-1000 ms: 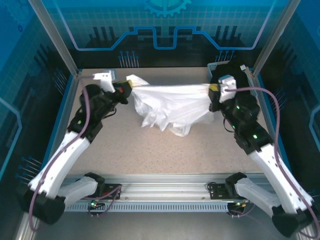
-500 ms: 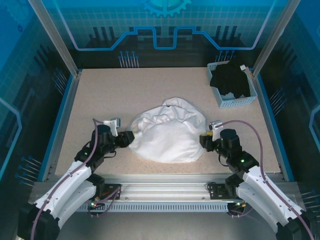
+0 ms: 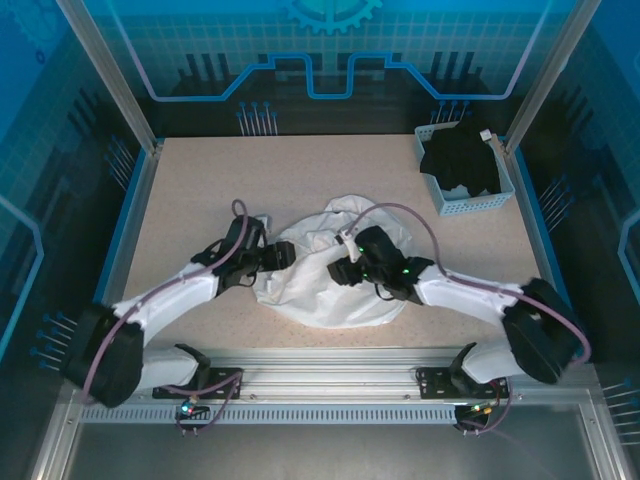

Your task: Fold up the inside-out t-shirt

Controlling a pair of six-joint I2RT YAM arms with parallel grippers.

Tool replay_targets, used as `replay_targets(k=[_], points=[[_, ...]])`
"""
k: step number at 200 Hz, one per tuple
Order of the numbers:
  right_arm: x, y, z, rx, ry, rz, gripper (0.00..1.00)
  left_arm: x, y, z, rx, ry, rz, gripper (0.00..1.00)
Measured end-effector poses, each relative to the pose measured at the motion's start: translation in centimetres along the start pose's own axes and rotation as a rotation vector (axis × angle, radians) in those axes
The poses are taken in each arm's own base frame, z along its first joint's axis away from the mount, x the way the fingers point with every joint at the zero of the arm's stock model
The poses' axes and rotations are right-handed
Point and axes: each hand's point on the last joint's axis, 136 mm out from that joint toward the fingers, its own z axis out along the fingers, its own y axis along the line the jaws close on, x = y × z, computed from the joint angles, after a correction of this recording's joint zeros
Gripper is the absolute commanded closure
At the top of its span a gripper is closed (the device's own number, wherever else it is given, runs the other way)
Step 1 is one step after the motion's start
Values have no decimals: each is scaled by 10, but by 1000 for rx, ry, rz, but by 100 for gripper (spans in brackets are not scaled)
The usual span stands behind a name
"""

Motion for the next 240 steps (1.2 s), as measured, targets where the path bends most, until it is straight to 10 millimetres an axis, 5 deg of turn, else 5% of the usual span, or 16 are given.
replay_targets(k=[15,33,67,102,121,144,163,212,240], points=[[8,-6,21,39,45,8,49,-11,-1,18,-31,16,18,29],[27,-15,37,83,108,13,72,-20,-1,40,-65,40,33,30],[53,-22,33,108,162,19,100,-14,13,70,-118,107,43,54],[74,-13,4,56,157,8,100,-11,18,74,-124,125,55,100],[84,-1,-12,-13,142,-23,100,-13,15,73,-110,118,60,100],[82,11,-28,-87,94,-72,65,-25,4,62,-68,71,78,100],[60,13,-33,-111,24,-90,52,-39,-10,39,-2,-8,88,100],[-21,-14,-2,-69,-81,-52,43,-57,-43,-23,172,-171,113,100],[-46,-27,23,-74,-88,-28,42,-63,-54,-42,222,-211,124,100]])
